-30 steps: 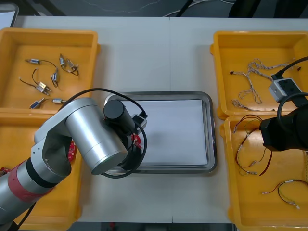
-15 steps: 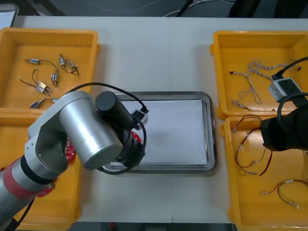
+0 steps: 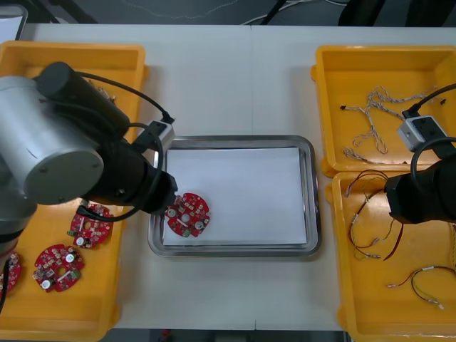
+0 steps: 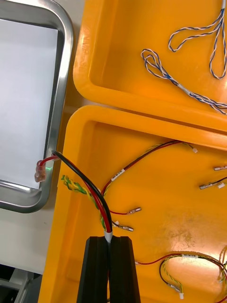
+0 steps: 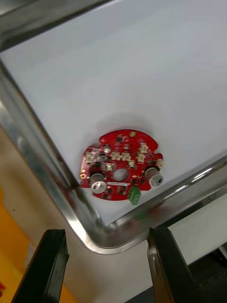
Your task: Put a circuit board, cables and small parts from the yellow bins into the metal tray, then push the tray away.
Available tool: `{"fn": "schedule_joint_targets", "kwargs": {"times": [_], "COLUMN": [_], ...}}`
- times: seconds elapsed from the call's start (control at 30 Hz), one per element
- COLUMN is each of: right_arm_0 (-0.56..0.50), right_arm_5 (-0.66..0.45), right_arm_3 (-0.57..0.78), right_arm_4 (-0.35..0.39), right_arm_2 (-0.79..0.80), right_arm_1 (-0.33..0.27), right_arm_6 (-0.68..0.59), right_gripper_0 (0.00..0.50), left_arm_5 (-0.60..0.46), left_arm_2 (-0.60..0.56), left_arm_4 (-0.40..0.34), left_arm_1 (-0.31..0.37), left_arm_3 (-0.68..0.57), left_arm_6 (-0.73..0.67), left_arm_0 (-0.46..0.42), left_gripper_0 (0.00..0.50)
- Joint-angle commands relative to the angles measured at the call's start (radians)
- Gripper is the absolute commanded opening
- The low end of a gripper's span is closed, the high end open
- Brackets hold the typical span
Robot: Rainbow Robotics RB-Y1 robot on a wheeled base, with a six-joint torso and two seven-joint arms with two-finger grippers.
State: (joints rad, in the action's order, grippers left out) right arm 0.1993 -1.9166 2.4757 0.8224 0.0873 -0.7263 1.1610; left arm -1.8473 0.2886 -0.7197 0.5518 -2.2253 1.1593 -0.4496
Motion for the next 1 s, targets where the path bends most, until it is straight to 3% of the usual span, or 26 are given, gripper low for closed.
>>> {"fn": "schedule_joint_targets", "kwargs": {"times": [0.03,0.17,0.5,0.7,1.0], "right_arm_0": [0.017,0.035,0.2,0.318,0.463], "right_arm_5": [-0.003,-0.003,-0.003,0.037,0.125], "right_arm_3": [0.014,0.012,-0.049,-0.098,-0.165], "right_arm_4": [0.003,0.001,0.027,0.024,-0.009], "right_arm_2": [-0.029,-0.073,-0.254,-0.416,-0.661], "right_arm_1": [-0.059,-0.076,-0.088,-0.088,-0.078], "right_arm_6": [0.042,0.046,0.054,0.062,0.075], "right_gripper_0": [0.0,0.0,0.0,0.0,0.0], "left_arm_5": [-0.035,-0.05,-0.073,-0.066,0.017], "left_arm_2": [-0.114,-0.171,-0.333,-0.43,-0.465], "left_arm_4": [-0.038,-0.041,-0.05,-0.027,-0.017], "left_arm_1": [0.074,0.102,0.165,0.178,0.214], "left_arm_3": [-0.037,-0.033,0.044,0.156,0.268], "left_arm_6": [-0.059,-0.052,0.003,0.151,0.276], "left_arm_0": [-0.043,-0.041,-0.041,-0.043,-0.049], "left_gripper_0": [0.5,0.5,0.5,0.5,0.5]}}
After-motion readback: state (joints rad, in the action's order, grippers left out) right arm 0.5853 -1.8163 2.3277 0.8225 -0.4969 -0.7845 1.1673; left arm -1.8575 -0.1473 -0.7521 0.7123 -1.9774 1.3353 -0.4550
